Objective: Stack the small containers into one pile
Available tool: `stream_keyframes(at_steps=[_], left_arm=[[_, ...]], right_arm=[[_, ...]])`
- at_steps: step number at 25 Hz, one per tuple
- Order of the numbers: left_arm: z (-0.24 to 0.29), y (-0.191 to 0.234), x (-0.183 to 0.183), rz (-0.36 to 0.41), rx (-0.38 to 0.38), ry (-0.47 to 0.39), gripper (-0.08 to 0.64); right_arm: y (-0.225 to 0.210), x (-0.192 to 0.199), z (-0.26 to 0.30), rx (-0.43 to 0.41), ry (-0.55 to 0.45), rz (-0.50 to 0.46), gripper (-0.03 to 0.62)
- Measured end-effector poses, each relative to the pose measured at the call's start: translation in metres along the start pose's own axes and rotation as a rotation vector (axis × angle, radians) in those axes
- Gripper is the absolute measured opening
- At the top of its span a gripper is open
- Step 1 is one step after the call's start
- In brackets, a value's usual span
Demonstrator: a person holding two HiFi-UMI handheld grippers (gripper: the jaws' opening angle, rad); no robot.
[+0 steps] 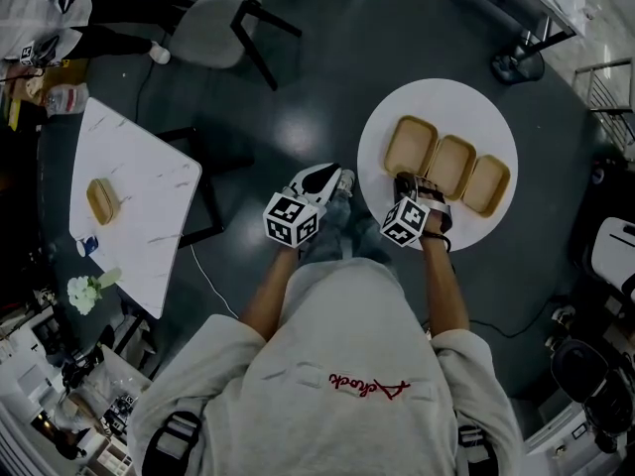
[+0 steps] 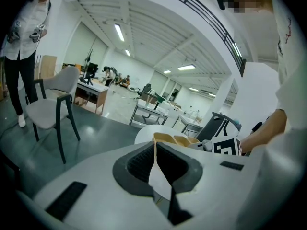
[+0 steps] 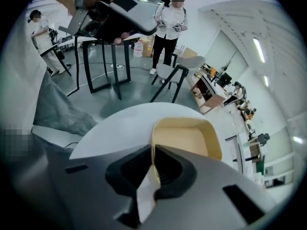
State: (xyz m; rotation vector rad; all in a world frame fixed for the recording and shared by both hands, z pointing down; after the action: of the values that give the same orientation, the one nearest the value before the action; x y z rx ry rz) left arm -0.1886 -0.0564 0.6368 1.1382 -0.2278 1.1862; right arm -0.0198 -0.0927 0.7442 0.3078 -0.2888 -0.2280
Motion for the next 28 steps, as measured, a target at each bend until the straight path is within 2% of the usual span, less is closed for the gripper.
stream_keyframes(at_steps=[7, 19, 28], left_arm=[[-0.002, 0.0, 0.0, -0.002, 0.005, 0.0, 0.023], [-0.002, -0.017, -0.016, 0.034, 0.033, -0.029, 0.023], [-0.004, -0.036, -0.026, 0.068, 0.053, -0.052, 0.023]], right_arm=[[-0.003, -0.009, -0.006, 0.03, -0.023, -0.014, 0.032], [-0.023, -0.033, -0.037, 0.151, -0.076, -0.062, 0.032], [-0.03, -0.029, -0.056, 0.198, -0.079, -0.062, 0.032]])
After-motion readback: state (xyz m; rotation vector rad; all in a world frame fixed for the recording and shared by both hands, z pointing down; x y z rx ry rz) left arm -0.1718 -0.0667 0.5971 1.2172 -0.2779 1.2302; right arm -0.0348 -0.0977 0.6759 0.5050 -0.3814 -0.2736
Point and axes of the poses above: the fingertips, and each gripper's own axes: z forward along the fingers, y to its left, x out of its underside, the point moved 4 cm from there along -z, backward along the fingers, and after that the axes turned 11 degrees about -z, right-handed, at the moved point
